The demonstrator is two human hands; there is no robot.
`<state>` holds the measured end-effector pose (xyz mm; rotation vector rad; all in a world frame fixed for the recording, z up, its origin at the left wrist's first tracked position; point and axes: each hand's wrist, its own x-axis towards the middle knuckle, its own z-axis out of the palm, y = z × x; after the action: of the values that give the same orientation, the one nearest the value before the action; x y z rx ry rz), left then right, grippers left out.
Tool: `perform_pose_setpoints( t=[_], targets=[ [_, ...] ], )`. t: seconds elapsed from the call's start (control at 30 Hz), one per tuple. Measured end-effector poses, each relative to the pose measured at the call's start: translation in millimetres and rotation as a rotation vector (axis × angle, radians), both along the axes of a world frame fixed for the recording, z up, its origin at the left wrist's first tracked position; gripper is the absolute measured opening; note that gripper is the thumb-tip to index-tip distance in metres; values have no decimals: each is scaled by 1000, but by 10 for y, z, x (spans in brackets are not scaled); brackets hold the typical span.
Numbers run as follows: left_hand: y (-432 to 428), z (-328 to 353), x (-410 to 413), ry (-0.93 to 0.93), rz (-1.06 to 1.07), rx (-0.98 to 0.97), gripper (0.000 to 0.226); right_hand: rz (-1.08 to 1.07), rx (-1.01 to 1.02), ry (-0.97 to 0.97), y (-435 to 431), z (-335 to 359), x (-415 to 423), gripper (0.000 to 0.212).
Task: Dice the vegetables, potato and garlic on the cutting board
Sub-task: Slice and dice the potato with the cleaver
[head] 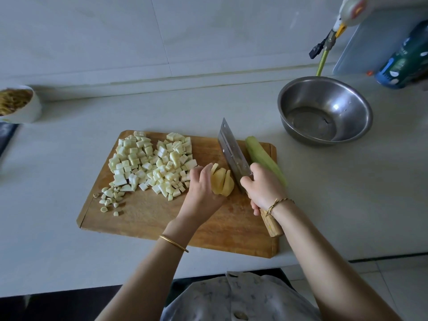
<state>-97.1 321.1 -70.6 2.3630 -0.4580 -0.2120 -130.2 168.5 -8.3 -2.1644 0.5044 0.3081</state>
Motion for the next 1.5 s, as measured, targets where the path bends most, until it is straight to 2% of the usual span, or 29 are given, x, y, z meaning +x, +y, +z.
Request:
perform_pose_setpoints(
  t=[0.17, 0.27, 0.43, 0.6, 0.73, 0.93, 1.13, 1.23, 1.3, 1.43, 1.5],
  targets=[
    [-40, -16, -31, 3, 56, 70, 83, 34, -31, -11, 10, -8, 1, 19],
    [-78, -8, -77, 9, 71, 118, 88, 29, -31, -15, 16, -23, 1, 23],
    [-224, 18, -163, -19, 162, 321, 91, 37, -40, -12, 10, -10, 7, 24],
    [-361, 35, -179, 56, 178, 290, 86, 42, -48, -13, 5, -1, 1, 23],
    [-426, 6, -137, 41, 190, 264, 80, 33, -33, -16, 1, -5, -21, 25],
    [-339, -74, -16, -20, 74, 227, 77, 7, -14, 1, -17, -20, -74, 24],
    [-186, -40, 352, -48, -257, 245, 79, -53, -35, -10, -61, -27, -138, 25],
    [-146, 33, 593, 16, -371, 299, 84, -47, -49, -7, -42, -32, -190, 12],
    [-126, 49, 662, 32, -384, 331, 89, -66, -44, 2, -10, -42, -214, 3],
    [-109, 37, 587, 40, -273, 291, 100, -94, -66, -18, 40, -79, -201, 3],
    [-120, 40, 533, 44, -198, 279, 102, -96, -83, -33, 43, -97, -176, 12]
  ],
)
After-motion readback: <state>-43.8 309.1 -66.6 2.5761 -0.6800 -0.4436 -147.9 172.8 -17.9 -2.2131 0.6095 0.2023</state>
